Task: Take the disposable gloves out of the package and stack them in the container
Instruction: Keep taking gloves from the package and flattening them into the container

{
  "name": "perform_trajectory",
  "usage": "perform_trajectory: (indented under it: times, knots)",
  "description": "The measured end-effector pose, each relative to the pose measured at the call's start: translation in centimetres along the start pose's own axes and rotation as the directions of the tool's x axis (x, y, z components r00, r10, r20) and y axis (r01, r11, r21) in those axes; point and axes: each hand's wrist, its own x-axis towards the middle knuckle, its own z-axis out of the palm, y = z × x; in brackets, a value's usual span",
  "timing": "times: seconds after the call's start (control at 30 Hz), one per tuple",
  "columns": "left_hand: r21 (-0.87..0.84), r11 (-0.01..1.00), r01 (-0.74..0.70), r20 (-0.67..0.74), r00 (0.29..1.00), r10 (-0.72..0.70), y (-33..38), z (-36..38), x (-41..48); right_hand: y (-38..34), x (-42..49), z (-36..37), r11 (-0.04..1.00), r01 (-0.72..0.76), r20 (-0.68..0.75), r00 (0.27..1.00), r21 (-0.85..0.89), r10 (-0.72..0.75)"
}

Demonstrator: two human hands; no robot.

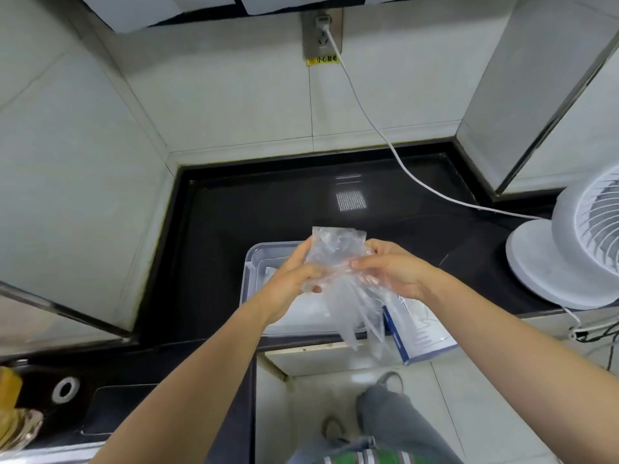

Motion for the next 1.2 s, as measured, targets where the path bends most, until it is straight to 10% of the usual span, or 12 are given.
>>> perform_trajectory:
  times: [0.2,0.37,0.73,0.93,1.07,1.2]
  knots:
    - [-0.016,0.996,0.093,-0.116,0.989,-0.095,0.8,-2.5,-0.4,-0.9,0.9,1.2,0.92,-0.027,0.004,0.999,-0.39,0.031]
    - [0.371,0.917,0.147,-0.066,0.989,-0.132,1.6,-1.1,0.7,-1.3,1.9,3.0,0.84,-0.042,0.05,0.995,-0.542,0.082]
    - [0.215,0.945,0.247,-0.349,0.923,-0.162,0.0,-2.1,1.3,-0.6,2.7,2.5,0.805,-0.039,-0.024,0.999,-0.592,0.031]
    - [0.592,0.759,0.271,-0.526,0.843,0.109,-2.6,-2.0,2.8,-0.2,4.1,4.8,0.499,0.32,-0.101,0.755,-0.806,-0.648]
    - [0.69,0.626,0.363,-0.547,0.828,0.124,-3.7,-1.6,3.4,2.6,4.7,6.3,0.582,0.171,0.025,0.968,-0.795,-0.25]
    - [0.706,0.542,0.456,-0.539,0.842,-0.005,-4.4,-1.6,3.8,6.0,6.6,5.8,0.319,-0.118,-0.062,0.982,-0.94,0.179]
